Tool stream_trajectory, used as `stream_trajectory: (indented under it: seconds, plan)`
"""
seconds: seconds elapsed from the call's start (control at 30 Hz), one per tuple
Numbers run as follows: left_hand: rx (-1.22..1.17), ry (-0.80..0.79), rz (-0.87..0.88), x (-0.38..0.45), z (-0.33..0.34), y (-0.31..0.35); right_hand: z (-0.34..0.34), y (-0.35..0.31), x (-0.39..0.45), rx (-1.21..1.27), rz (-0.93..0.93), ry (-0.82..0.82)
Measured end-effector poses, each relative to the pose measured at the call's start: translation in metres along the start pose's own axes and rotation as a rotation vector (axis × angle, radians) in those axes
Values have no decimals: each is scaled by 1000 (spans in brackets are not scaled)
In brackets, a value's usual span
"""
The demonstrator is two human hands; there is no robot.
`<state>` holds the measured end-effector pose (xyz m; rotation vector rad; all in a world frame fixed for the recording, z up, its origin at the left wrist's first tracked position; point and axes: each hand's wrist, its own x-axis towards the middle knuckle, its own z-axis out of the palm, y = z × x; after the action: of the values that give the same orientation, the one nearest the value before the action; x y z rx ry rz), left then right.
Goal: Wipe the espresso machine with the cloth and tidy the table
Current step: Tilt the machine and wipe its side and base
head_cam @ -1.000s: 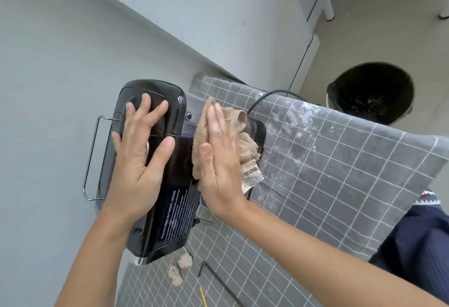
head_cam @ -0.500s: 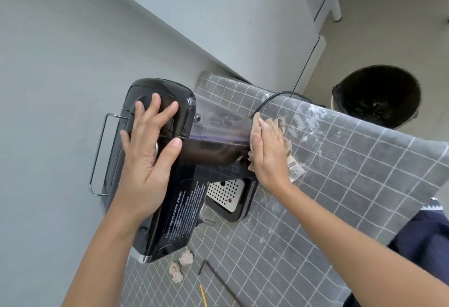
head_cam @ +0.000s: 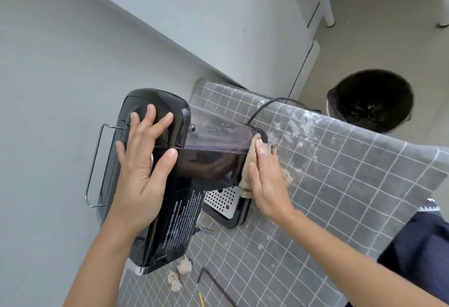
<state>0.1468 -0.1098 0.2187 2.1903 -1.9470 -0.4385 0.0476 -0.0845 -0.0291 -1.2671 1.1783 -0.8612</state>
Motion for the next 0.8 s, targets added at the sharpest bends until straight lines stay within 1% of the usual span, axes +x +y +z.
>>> stream_trajectory:
  seconds: [0.07, 0.1, 0.13, 0.3, 0.4, 0.57, 0.63, 0.7, 0.73, 0.8]
  plan:
    - [6, 2, 3, 0, 0, -1, 13, 6, -28, -53, -4, -82]
    - [5, 4, 3, 0, 0, -1, 17, 9, -29, -69, 4, -92]
    - [4, 4, 5, 0, 0, -2, 19, 8, -23, -58, 20, -79]
    - [0, 9, 2, 0, 1, -2, 11, -8, 46, 78, 133, 101]
    - [9, 8, -2, 0, 1, -3, 11, -12, 54, 85, 140, 146]
    - [4, 6, 2, -2, 1, -3, 29, -34, -11, 163, 141, 27]
    - [2, 5, 0, -1, 0, -3, 26, -53, -19, 197, 104, 11]
    - [-1, 3, -2, -1, 0, -3, 20, -76, -23, 215, -5, 5]
    - [0, 2, -2, -1, 0, -3, 18, -82, -24, 206, -64, 0]
    - [0, 0, 0, -1, 0, -3, 15, -73, -23, 111, -138, -3]
